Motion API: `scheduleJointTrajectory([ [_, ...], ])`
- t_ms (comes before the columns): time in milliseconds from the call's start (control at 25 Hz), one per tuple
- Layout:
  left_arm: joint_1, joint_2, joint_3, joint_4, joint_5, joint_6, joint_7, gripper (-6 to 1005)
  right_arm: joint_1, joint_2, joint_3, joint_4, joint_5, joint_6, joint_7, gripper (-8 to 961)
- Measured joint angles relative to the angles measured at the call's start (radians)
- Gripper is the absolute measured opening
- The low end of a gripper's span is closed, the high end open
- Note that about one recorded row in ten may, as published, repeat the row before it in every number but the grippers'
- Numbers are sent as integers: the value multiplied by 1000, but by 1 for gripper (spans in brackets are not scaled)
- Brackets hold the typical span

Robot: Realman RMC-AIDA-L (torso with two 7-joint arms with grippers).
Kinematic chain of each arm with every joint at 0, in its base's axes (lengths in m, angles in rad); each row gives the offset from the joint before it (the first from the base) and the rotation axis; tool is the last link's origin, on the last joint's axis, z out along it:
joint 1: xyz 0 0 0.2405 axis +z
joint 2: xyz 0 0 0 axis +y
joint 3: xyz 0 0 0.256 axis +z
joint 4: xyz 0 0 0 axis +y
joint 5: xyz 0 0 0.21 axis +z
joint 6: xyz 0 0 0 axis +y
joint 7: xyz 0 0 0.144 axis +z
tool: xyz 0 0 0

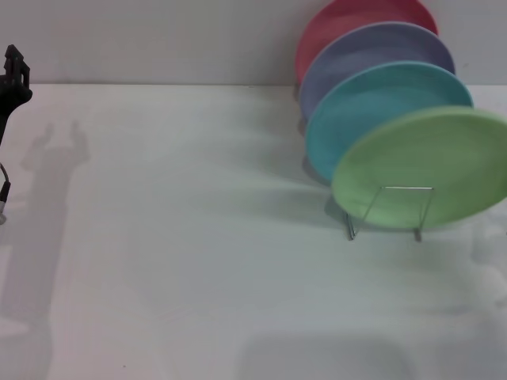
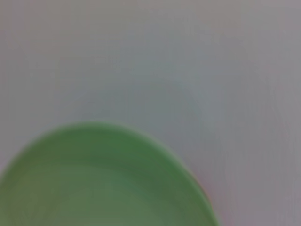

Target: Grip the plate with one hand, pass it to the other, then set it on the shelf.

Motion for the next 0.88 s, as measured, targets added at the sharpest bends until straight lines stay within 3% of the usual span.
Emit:
scheduleJointTrajectory([
  [320, 11, 0, 1, 6, 0, 4, -2, 408, -10, -2, -9, 0, -3, -25, 20, 156],
  [480, 18, 0, 2, 13, 0, 4, -2, 408, -54, -2, -45, -1, -4, -195, 104, 209],
  [560, 21, 0, 0, 16, 0, 6, -2, 408, -117, 5, -49, 4, 3, -427, 177, 235],
  [720, 24, 0, 0, 17, 0, 21, -3, 409, -154, 13, -17, 9, 69, -552, 201, 232],
  [880, 26, 0, 17, -2, 1, 81, -3, 436, -99, -1, -7, -45, 222, -524, 294, 285],
])
